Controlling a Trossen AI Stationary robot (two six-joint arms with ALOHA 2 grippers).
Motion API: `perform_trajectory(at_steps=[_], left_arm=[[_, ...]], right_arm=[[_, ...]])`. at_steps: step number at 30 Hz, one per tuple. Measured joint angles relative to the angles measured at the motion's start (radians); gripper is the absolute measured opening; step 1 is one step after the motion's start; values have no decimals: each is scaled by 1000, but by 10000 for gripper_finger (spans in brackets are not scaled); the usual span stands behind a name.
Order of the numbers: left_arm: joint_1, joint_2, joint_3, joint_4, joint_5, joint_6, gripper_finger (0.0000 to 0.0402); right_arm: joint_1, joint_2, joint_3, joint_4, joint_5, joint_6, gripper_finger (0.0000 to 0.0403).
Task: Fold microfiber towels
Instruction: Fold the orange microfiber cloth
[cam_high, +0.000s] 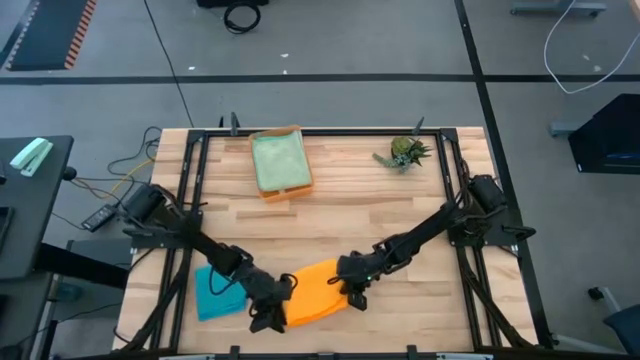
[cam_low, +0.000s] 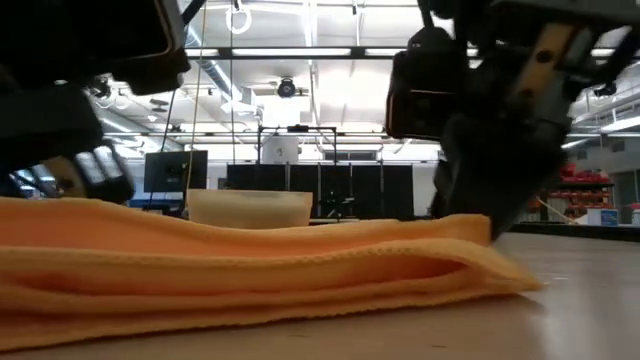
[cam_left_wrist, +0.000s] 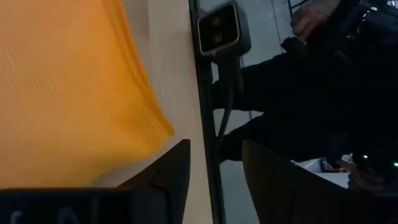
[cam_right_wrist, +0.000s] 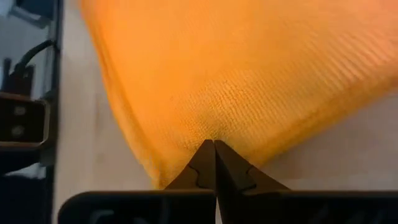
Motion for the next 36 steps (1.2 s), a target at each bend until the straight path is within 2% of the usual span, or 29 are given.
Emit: perform_trajectory(at_steps=[5, 11, 13, 21, 28, 31, 36], left_arm=[[35, -37, -18, -40, -53, 59, 121], [111, -78, -82, -85, -209, 99, 31], [145, -78, -97, -96, -227, 100, 10], [187, -66, -103, -216, -211, 161, 6], [153, -66, -103, -224, -212, 111, 6], [127, -66, -102, -219, -214, 60, 6], [94, -66, -97, -188, -208, 21, 17]], right_arm=[[-33, -90, 0, -36, 43, -29, 0], [29, -141, 1, -47, 40, 24, 0], [65, -124, 0, -39, 43, 57, 0], [93, -34, 0, 53, 112, 179, 0], [85, 42, 4, 55, 119, 227, 0], [52, 39, 7, 13, 106, 194, 0], [-80, -12, 2, -68, 109, 13, 0]])
